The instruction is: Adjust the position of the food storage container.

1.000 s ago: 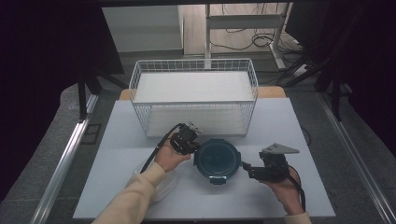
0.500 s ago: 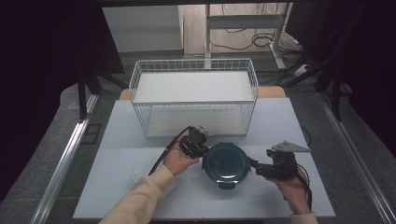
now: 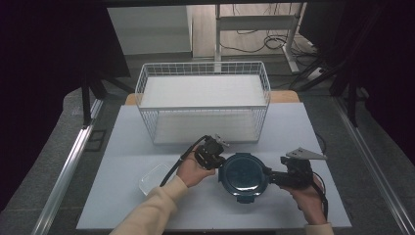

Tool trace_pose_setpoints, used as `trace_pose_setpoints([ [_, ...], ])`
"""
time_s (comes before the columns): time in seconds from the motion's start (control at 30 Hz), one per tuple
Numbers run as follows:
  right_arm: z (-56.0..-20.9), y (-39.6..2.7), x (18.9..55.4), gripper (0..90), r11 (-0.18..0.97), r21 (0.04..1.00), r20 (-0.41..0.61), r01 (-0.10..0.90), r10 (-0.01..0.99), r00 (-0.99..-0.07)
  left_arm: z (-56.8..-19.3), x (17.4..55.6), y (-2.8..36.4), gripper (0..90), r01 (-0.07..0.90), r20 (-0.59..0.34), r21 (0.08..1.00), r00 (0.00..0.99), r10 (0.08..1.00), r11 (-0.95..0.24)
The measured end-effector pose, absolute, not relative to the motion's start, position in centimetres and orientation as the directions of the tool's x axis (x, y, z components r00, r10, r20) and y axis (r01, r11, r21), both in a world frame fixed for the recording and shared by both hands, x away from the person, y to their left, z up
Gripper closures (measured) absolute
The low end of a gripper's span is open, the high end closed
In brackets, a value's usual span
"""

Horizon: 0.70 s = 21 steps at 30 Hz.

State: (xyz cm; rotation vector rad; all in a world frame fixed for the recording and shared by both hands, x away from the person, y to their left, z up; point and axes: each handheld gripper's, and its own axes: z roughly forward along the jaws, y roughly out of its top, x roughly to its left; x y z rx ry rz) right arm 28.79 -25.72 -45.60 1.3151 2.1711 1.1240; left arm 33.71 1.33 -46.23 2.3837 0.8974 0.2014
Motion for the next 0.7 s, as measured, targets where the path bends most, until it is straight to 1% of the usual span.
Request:
trace_pose_setpoints([
  [0.1,-45.6,-25.7,28.8,20.9,0.248,0.783,0.091,0.571,0.862,-0.499,-46.2,33.7,1.3,90.0,0.558,-0.065,0.564,0.765,0.64,-0.609],
  [0.2,-45.4,-25.9,28.7,20.9,0.244,0.785,0.092,0.57,0.863,-0.497,-46.3,34.0,1.7,90.0,0.575,-0.109,0.568,0.761,0.639,-0.588],
  [0.27,-45.3,-26.0,28.7,20.9,0.242,0.787,0.093,0.568,0.863,-0.496,-46.4,34.1,2.0,89.9,0.581,-0.137,0.587,0.757,0.638,-0.564],
  [0.37,-45.2,-26.1,28.6,20.9,0.237,0.79,0.095,0.566,0.864,-0.495,-45.5,33.7,2.8,88.9,0.573,-0.133,0.632,0.744,0.655,-0.522],
  [0.47,-45.1,-26.2,28.6,20.9,0.236,0.794,0.092,0.56,0.864,-0.495,-44.1,32.7,4.0,87.6,0.576,-0.169,0.688,0.719,0.674,-0.442],
  [0.5,-45.0,-26.3,28.6,20.9,0.235,0.795,0.093,0.559,0.864,-0.496,-43.7,32.2,4.4,86.1,0.563,-0.167,0.708,0.721,0.672,-0.427],
  [0.57,-45.0,-26.3,28.6,20.9,0.234,0.796,0.093,0.558,0.864,-0.495,-43.1,30.9,4.9,78.3,0.543,-0.167,0.74,0.72,0.674,-0.397],
  [0.67,-44.8,-26.2,28.5,20.9,0.231,0.796,0.097,0.559,0.864,-0.495,-42.7,28.8,5.1,69.3,0.526,-0.174,0.765,0.724,0.668,-0.37],
  [0.7,-44.8,-26.2,28.5,20.9,0.232,0.797,0.095,0.557,0.863,-0.496,-42.7,28.8,5.1,65.6,0.526,-0.174,0.765,0.724,0.668,-0.37],
])
